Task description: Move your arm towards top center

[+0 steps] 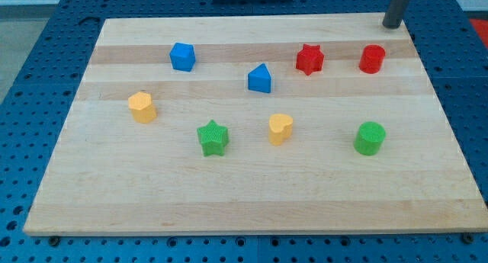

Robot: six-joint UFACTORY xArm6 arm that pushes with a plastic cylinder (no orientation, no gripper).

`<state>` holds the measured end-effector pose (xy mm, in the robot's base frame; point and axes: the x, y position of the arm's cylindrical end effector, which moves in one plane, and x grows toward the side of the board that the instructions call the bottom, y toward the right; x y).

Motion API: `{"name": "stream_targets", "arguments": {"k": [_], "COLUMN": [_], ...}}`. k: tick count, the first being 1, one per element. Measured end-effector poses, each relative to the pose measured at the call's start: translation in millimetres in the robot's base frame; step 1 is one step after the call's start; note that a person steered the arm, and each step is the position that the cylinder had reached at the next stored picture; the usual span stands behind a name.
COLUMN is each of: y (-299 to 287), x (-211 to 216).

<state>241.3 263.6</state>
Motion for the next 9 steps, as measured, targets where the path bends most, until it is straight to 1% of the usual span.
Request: {"name": "stream_targets", "arguments": {"k": [1,2,3,8,9], "y": [-11,-7,15,16,9], "x": [24,18,-50,-50,-50]}}
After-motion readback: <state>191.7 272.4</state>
